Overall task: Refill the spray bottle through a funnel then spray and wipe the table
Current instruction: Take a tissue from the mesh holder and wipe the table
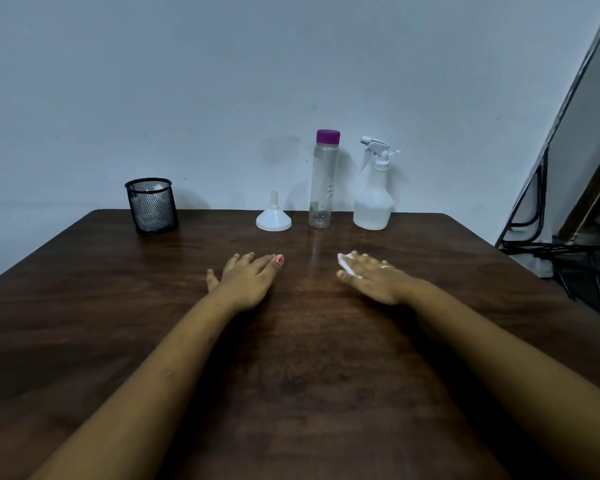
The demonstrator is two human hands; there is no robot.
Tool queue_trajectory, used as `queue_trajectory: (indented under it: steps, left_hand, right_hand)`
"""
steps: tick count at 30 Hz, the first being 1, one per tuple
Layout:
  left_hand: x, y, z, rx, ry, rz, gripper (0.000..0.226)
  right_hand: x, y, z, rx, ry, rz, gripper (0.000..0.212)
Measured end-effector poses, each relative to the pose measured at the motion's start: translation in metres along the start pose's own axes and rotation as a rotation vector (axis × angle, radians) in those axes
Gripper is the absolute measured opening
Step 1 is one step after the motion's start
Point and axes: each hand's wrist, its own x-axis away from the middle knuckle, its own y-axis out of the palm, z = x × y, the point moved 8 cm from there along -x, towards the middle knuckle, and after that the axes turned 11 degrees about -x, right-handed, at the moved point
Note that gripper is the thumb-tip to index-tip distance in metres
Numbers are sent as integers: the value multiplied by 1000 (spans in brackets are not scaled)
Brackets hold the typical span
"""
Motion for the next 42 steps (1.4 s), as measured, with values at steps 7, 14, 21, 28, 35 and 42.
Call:
queue_trajectory:
  steps: [7,14,21,28,35,42]
  left_hand:
    - [2,-8,-4,41,4,52,54]
    - [-6,-13,-9,76,-23,102,48]
    - [-5,-7,11,56,23,94,52]
    - [-3,0,19,12,48,40,56]
    - [-1,3,11,31,29,22,57]
    - [-6,6,3,51,4,18,57]
  right_hand:
    - [-47,-13,12,-65,233,89,78]
    - [-39,28,-127,30,-226,10,64]
    - [10,43,-122,38,-397,-70,68]
    - [14,7,-22,-21,-133,-27,59]
    - [9,-27,110,-32,283,136,71]
    - [31,2,14,-30,8,34,75]
